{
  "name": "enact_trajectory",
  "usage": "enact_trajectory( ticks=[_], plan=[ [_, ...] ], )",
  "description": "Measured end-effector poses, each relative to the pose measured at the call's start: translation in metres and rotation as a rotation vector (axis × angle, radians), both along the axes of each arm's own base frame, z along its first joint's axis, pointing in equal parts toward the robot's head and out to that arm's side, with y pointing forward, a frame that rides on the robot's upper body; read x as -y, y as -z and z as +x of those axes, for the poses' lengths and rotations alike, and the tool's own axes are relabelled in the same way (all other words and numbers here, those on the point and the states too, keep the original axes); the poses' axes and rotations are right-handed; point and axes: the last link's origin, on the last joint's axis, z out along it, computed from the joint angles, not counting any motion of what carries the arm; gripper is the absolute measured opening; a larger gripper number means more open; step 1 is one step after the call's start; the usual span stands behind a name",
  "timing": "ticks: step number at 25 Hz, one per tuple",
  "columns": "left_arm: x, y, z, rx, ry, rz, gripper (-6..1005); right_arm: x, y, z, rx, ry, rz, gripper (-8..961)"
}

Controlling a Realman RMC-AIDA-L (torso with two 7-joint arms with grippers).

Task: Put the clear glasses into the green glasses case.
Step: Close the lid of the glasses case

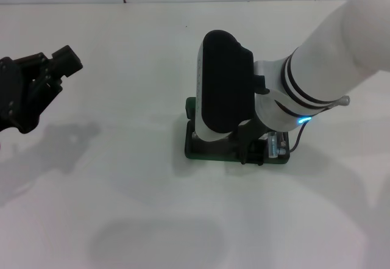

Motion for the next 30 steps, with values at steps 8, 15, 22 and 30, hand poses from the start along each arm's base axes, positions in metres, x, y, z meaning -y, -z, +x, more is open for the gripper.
enact_trajectory(
  ticks=[8,15,22,30],
  plan=[
    [0.001,0.0,0.001,0.005,0.005,-0.001,55,-0.009,-0.001,0.006,0.003,0.005,0.039,185],
    [0.001,0.002,0.001,0.008,0.004,-0.004,56,-0.014,0.001,0.011,0.0,0.008,0.059,185],
    [0.0,0.004,0.002,0.014,0.002,-0.012,56,-0.017,0.002,0.014,0.001,0.009,0.069,185],
    [-0.001,0.004,0.002,0.013,0.002,-0.011,56,-0.017,0.003,0.016,0.004,0.01,0.069,185]
  ],
)
